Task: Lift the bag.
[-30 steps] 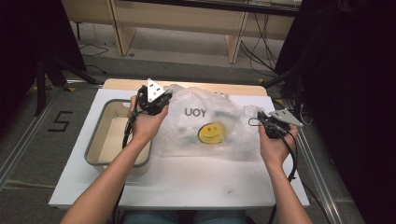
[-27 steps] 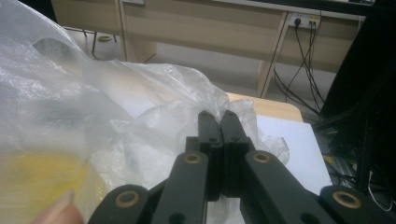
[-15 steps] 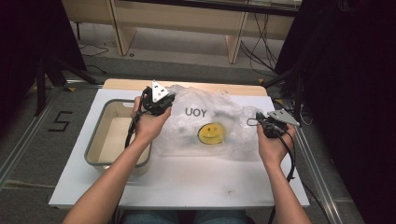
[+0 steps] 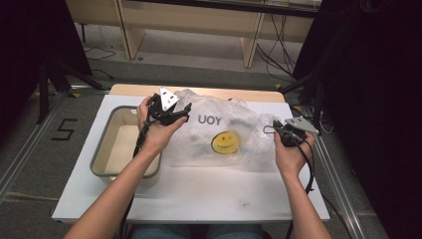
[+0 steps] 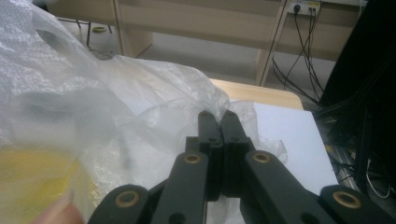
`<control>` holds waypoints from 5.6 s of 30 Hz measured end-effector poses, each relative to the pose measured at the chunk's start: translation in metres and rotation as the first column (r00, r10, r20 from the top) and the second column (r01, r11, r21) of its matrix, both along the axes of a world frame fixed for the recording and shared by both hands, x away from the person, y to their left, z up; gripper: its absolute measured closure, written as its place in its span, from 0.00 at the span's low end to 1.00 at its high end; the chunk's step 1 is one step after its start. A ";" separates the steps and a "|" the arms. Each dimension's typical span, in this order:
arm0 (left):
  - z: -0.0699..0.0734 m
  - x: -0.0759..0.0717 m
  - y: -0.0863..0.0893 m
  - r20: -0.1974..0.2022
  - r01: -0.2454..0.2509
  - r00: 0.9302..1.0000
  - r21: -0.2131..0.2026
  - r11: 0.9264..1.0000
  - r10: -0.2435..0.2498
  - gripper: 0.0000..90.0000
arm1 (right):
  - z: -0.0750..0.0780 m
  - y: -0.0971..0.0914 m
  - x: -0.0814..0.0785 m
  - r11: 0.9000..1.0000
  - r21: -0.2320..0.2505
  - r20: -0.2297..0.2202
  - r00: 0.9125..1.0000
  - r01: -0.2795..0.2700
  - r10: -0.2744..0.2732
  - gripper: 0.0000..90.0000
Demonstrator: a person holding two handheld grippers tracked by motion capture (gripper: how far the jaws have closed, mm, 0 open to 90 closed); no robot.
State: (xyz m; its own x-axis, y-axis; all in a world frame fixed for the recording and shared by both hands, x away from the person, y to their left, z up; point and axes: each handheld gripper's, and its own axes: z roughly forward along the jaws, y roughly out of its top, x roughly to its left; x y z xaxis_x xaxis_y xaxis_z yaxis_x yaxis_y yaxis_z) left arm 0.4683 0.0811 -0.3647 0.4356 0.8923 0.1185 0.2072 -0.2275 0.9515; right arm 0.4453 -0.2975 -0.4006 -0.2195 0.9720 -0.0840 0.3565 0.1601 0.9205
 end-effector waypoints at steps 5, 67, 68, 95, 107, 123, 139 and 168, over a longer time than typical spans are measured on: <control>-0.003 -0.001 0.005 -0.033 0.001 0.999 -0.023 1.000 -0.002 0.37 | 0.000 -0.001 0.000 1.000 0.005 -0.001 1.000 0.004 -0.004 1.00; -0.016 -0.036 0.012 -0.010 0.026 1.000 -0.007 1.000 -0.026 0.37 | 0.016 -0.020 -0.027 0.999 0.040 0.142 0.990 -0.025 0.019 0.33; -0.016 -0.039 0.013 -0.014 0.033 0.999 -0.007 0.999 -0.033 0.37 | 0.016 -0.020 -0.028 0.999 0.040 0.141 0.990 -0.030 0.024 0.34; -0.019 -0.077 0.021 -0.072 0.146 0.987 -0.001 0.989 -0.145 0.35 | 0.004 -0.027 -0.056 0.990 0.025 0.063 0.988 -0.141 0.139 0.36; -0.024 -0.087 0.026 -0.090 0.174 0.981 0.008 0.985 -0.173 0.35 | -0.001 -0.029 -0.064 0.984 0.022 0.034 0.984 -0.175 0.174 0.36; -0.032 -0.098 0.031 -0.123 0.218 0.969 0.030 0.975 -0.213 0.35 | -0.011 -0.030 -0.072 0.973 0.041 -0.022 0.973 -0.228 0.229 0.37; -0.041 -0.105 0.033 -0.155 0.246 0.959 0.050 0.968 -0.236 0.34 | -0.019 -0.034 -0.080 0.969 0.046 -0.062 0.967 -0.243 0.246 0.37; -0.054 -0.116 0.041 -0.184 0.257 0.953 0.061 0.965 -0.242 0.34 | -0.029 -0.039 -0.094 0.963 0.058 -0.095 0.959 -0.262 0.267 0.38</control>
